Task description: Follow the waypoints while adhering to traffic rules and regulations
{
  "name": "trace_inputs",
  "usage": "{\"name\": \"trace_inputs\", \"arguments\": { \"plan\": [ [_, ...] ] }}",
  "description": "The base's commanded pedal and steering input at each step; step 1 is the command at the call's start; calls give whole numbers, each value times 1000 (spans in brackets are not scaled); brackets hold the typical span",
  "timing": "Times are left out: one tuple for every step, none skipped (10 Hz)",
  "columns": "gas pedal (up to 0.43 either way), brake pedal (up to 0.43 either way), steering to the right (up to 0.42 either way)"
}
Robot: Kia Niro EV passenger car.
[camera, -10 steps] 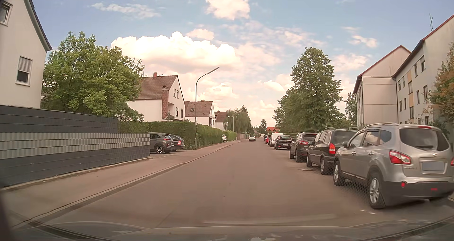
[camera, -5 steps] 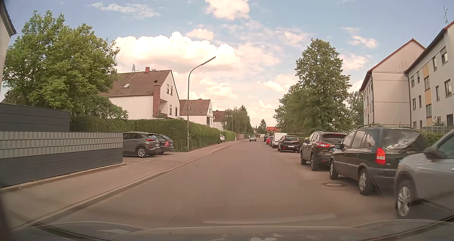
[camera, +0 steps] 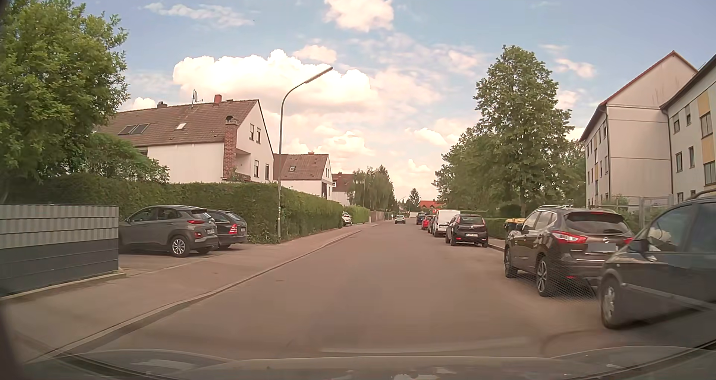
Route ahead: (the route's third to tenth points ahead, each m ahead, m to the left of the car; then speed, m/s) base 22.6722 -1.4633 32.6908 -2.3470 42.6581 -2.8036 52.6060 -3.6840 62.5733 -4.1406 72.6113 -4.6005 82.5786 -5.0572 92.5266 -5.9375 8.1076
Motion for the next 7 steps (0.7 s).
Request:
{"name": "trace_inputs", "arguments": {
  "plan": [
    [197, 18, -3],
    [197, 18, -3],
    [197, 18, 0],
    [197, 18, 0],
    [197, 18, 2],
    [189, 18, 7],
    [189, 18, 9]
  ]
}}
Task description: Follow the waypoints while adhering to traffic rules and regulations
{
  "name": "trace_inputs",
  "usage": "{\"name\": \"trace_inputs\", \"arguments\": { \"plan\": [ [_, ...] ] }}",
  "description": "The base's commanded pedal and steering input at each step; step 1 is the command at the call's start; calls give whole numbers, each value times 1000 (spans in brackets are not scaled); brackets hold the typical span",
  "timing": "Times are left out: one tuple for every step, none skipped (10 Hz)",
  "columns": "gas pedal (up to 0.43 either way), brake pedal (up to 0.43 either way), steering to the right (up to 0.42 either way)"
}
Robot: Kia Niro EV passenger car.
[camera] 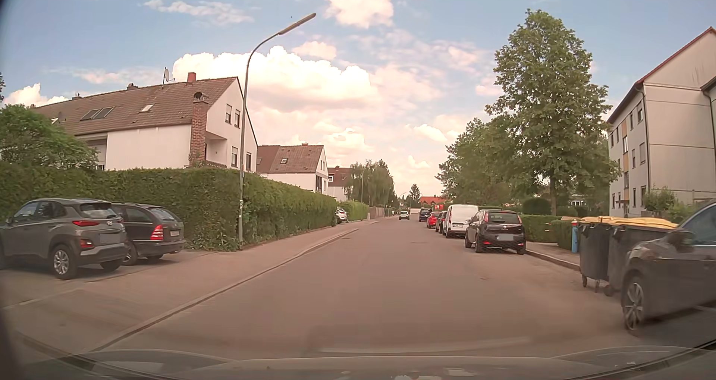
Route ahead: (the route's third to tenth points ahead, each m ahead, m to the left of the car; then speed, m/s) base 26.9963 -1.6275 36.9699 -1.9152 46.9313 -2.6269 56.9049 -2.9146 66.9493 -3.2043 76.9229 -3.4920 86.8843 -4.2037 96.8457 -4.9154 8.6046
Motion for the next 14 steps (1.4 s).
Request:
{"name": "trace_inputs", "arguments": {
  "plan": [
    [197, 18, 9],
    [197, 18, 9],
    [209, 18, 7],
    [209, 18, 7],
    [209, 18, 6],
    [209, 18, 6],
    [209, 18, 6],
    [209, 18, 7],
    [209, 18, 6],
    [209, 18, 6],
    [197, 18, 6],
    [197, 18, 6],
    [197, 18, 6],
    [197, 18, 5]
  ]
}}
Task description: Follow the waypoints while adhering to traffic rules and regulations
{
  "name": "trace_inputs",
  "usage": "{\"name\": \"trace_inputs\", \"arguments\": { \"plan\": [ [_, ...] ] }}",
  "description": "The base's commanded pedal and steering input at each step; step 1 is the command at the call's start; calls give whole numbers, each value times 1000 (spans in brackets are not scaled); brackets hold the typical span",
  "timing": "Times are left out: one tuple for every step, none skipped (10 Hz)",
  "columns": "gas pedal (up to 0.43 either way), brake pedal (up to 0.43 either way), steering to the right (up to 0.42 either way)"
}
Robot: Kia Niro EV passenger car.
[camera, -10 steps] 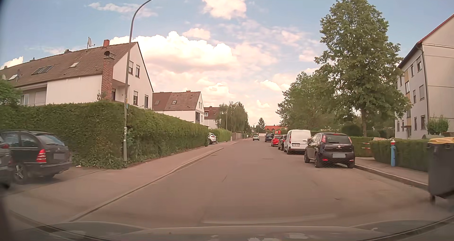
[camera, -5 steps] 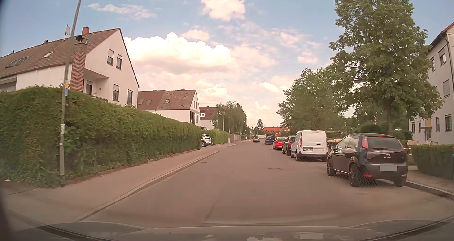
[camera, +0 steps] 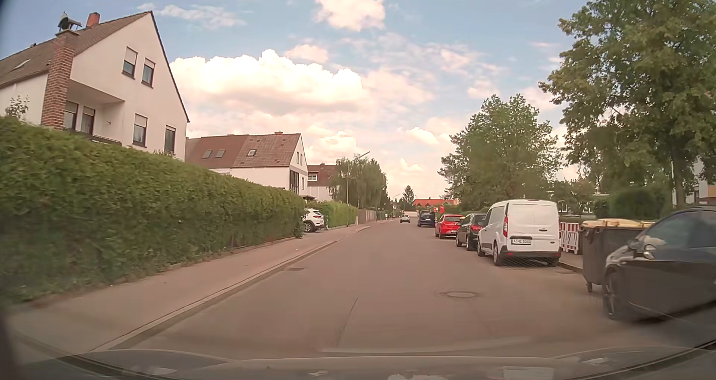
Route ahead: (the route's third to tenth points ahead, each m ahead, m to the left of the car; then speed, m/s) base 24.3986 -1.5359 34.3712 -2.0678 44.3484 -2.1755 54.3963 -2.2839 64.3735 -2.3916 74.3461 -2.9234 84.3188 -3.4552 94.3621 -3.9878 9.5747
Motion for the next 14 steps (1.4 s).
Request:
{"name": "trace_inputs", "arguments": {
  "plan": [
    [197, 18, 5],
    [169, 18, 5],
    [169, 18, 5],
    [169, 18, 5],
    [177, 18, 5],
    [177, 18, 4],
    [177, 18, 3],
    [177, 18, 3],
    [177, 18, 3],
    [177, 18, 5],
    [177, 18, 6],
    [169, 18, 6],
    [169, 18, 6],
    [169, 18, 6]
  ]
}}
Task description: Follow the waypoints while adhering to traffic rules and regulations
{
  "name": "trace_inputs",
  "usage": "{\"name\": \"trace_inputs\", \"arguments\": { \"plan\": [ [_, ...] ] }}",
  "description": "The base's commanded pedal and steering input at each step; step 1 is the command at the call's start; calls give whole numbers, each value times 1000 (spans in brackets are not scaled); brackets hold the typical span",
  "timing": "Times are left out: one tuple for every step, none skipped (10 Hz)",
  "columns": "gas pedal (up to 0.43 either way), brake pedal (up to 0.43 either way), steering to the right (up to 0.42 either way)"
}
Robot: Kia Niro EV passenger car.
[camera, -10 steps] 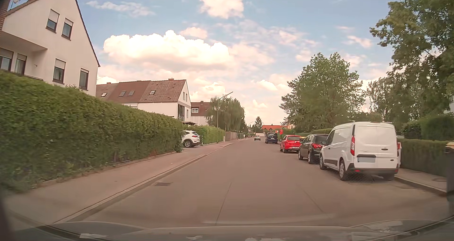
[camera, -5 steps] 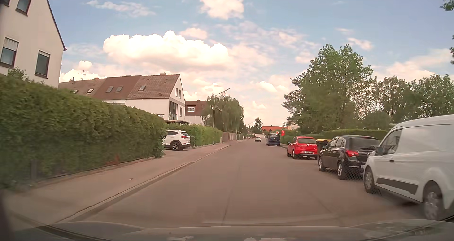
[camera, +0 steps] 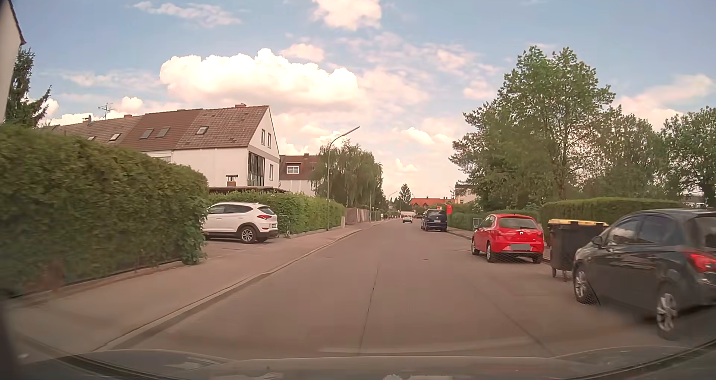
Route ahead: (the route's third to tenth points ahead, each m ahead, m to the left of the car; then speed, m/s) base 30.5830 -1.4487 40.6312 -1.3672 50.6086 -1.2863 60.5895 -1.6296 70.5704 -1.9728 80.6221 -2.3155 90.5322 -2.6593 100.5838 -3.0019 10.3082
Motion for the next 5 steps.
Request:
{"name": "trace_inputs", "arguments": {
  "plan": [
    [169, 18, 6],
    [169, 18, 5],
    [169, 18, 4],
    [169, 18, 4],
    [169, 18, 4]
  ]
}}
